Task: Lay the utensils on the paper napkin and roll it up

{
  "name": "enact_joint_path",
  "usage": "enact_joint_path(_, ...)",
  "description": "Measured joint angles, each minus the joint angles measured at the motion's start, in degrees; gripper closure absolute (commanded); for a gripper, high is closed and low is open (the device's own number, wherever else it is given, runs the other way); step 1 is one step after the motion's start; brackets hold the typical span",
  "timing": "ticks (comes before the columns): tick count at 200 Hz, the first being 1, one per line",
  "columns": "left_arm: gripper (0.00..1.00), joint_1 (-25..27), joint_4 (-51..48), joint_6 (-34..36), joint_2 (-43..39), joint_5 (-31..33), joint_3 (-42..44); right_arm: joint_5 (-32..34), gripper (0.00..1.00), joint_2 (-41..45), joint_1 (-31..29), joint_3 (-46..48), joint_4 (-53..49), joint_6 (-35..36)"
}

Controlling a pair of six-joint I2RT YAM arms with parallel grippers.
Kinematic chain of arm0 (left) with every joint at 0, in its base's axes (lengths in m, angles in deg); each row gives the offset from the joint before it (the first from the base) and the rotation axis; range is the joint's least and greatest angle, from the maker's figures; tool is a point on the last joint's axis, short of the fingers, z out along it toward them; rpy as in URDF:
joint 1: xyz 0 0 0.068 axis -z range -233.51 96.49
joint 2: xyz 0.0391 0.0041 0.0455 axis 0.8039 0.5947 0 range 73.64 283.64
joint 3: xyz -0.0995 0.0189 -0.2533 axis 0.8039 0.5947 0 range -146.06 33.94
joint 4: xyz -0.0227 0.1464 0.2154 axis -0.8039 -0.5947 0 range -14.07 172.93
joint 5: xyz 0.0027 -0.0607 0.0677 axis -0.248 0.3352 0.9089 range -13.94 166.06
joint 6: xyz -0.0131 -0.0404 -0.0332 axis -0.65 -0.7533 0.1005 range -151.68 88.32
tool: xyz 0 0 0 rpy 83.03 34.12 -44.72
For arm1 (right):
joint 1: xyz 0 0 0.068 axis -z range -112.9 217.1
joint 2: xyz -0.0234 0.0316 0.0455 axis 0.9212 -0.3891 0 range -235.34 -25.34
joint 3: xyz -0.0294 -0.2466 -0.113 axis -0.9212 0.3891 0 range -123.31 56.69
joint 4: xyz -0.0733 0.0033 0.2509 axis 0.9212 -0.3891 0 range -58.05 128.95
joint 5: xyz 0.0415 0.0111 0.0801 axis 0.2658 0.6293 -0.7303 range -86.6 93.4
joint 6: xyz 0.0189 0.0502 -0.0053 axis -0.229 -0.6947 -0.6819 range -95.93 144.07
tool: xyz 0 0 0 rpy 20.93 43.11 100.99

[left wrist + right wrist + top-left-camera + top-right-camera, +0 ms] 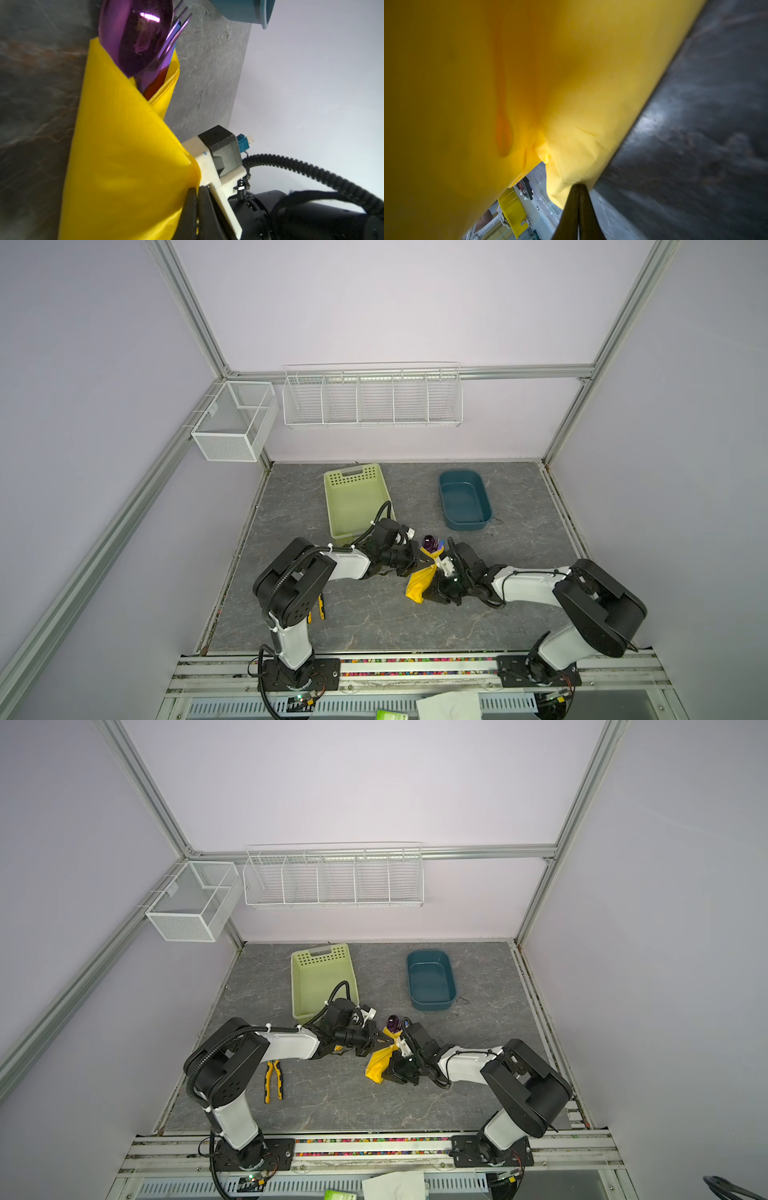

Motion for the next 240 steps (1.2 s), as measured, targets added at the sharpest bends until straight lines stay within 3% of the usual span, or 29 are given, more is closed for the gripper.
enact_joint_path(42, 1.0, 0.0, 0.02, 0.0, 0.37, 0.07, 0.02, -0.11, 0.93, 1.46, 0.0, 0.28, 1.57, -0.94)
enact_joint_path(85, 1.0, 0.0, 0.04, -0.02, 0.37, 0.46, 0.94, -0.2, 0.93, 1.25, -0.26, 4.61, 9.64, -5.51)
enact_joint_path(178, 1.0, 0.0, 0.7, -0.46, 0.37, 1.62, 2.03, -1.09, 0.93, -8.7, -1.29, 13.77, 42.45, -19.32)
enact_joint_path(240, 1.0, 0.0, 0.72, -0.46, 0.33, 2.08, 2.32, -0.17, 0.93, -7.67, -1.62, 14.71, 43.98, -20.85)
